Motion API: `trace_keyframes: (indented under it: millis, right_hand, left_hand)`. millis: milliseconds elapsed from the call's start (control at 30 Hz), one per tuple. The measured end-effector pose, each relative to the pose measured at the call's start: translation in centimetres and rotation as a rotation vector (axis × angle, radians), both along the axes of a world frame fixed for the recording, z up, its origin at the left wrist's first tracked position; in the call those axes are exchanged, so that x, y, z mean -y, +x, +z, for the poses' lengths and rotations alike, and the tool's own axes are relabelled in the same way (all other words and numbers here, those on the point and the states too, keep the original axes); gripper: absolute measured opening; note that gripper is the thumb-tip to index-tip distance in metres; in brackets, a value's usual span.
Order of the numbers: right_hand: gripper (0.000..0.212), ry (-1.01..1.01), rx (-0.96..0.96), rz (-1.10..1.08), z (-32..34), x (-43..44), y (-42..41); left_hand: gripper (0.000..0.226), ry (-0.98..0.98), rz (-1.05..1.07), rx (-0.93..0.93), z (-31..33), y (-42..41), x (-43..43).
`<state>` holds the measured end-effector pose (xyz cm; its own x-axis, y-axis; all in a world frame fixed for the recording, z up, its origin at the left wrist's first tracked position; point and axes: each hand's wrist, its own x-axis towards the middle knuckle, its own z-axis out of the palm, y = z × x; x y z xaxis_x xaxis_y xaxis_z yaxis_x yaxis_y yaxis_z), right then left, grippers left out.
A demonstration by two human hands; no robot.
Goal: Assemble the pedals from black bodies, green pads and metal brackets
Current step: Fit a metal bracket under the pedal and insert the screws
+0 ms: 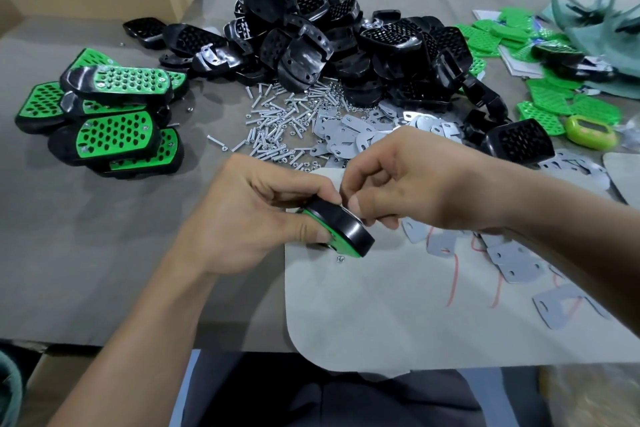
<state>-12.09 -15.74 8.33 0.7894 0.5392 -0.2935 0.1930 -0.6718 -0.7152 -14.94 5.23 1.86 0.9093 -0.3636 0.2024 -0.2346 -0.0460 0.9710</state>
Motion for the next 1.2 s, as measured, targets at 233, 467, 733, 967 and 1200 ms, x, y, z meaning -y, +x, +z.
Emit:
trace_keyframes:
  millis: [233,467,733,967,1200]
  right_hand:
    - [0.023,-0.069,0.031,-0.038,-0.5,-0.3,0.0]
    - [0.015,-0.026,-0.042,0.04,-0.1,0.3,0.3]
    - [0.01,0.194,-0.075,0.02,-1.4,0.4,0.9]
    - [0.012,0.242,-0.056,0.062,-1.3,0.5,1.4]
    - [0.012,0.198,-0.017,0.043,-1.2,0.6,1.4]
  left_hand:
    - [0.033,0.035,-0.014,0.029,0.2,0.1,0.1]
    - [0.032,0.086,-0.048,0.048,0.1,0.1,-0.2]
    - [0.03,0.074,-0.048,0.046,0.1,0.4,-0.4]
    - [0.03,0.04,-0.055,0.034,0.2,0.2,-0.2]
    - [0.029,0.036,0.0,0.058,0.0,0.1,-0.1]
